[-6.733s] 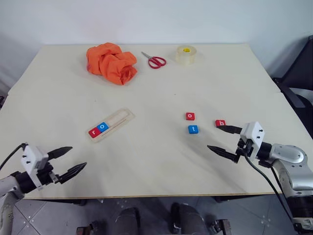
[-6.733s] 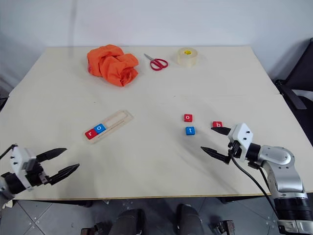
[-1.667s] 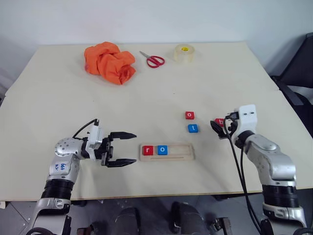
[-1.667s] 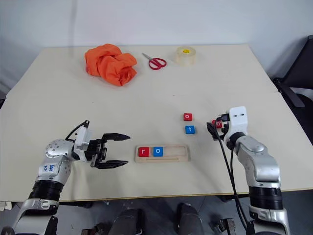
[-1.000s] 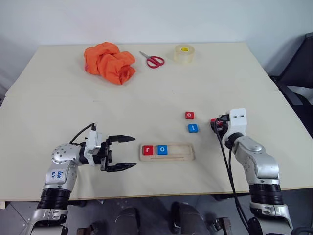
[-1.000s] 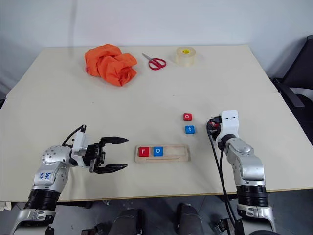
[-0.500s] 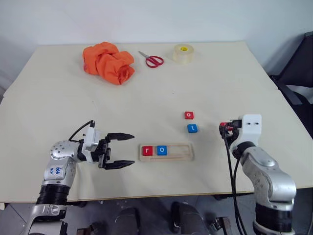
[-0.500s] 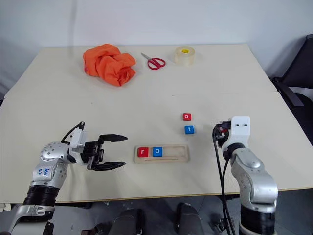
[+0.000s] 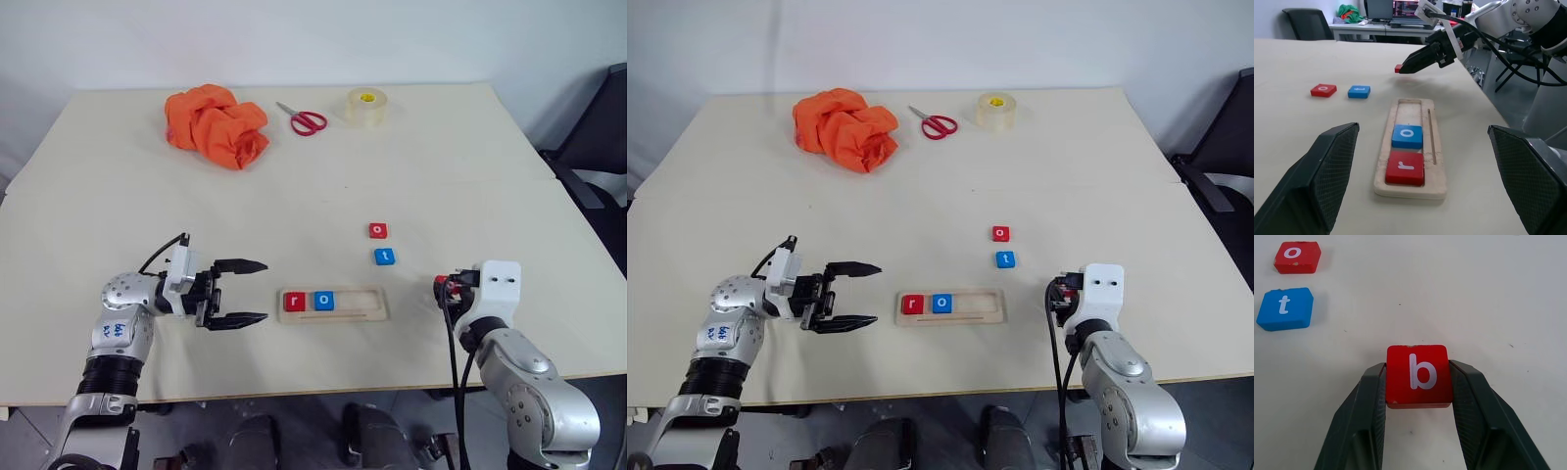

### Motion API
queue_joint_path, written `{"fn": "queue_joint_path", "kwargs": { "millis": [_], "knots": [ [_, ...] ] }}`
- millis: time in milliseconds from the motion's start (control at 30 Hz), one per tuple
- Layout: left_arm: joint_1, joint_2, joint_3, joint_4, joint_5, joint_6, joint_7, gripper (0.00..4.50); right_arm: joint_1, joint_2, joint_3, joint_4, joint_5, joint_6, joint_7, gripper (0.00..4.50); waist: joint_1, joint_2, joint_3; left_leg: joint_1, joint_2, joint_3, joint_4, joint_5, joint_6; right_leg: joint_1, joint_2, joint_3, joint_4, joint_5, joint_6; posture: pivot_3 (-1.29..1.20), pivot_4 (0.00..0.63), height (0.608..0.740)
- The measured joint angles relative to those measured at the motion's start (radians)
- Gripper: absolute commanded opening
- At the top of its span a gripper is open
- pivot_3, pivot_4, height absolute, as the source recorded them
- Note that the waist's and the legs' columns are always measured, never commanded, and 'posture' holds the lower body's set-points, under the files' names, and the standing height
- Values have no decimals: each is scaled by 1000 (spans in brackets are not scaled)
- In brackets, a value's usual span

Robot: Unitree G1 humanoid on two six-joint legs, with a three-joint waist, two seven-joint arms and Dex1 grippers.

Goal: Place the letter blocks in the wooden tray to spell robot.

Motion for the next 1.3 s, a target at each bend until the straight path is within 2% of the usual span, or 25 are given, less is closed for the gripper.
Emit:
{"fn": "queue_joint_path", "kwargs": {
  "millis": [300,600,767,900,967,1200,1300],
  "knots": [
    [3,0,0,5,0,-1,-4,4500,23,20,24,0,-4,0,-10,1464,-1,0,0,0,0,0,0,0,0,0,0,0,0,0,0,0,150,740],
    [19,0,0,1,0,-1,3,4500,46,-15,47,-33,1,-5,41,4494,0,0,0,0,0,0,0,-1,1,0,0,0,-1,0,0,0,150,740],
    [19,0,0,1,0,-1,7,4500,22,-80,14,-41,39,-17,119,4494,0,0,0,0,0,0,0,-1,1,0,0,0,-1,0,0,0,150,740],
    [18,0,0,1,0,-1,9,4500,-13,-220,-14,-44,111,-60,275,4494,2,0,0,0,0,0,-1,-1,1,0,0,0,-2,0,0,0,150,740],
    [18,0,0,1,0,-3,13,4500,-16,-241,-34,-25,149,-83,337,4494,3,0,0,-1,0,0,-1,-1,1,0,1,-1,-2,0,0,0,150,740],
    [36,-1,2,-15,0,-12,31,4500,-28,-337,-39,35,154,-173,427,4494,3,0,0,-1,0,0,0,-2,1,0,0,-1,-3,0,0,0,150,740],
    [40,-2,4,-30,0,-12,43,4500,-30,-364,-35,74,141,-222,451,4494,-23,3,2,-13,-22,-53,-3,8,5,20,-21,-47,-1,-6,10,0,150,740]
  ]
}}
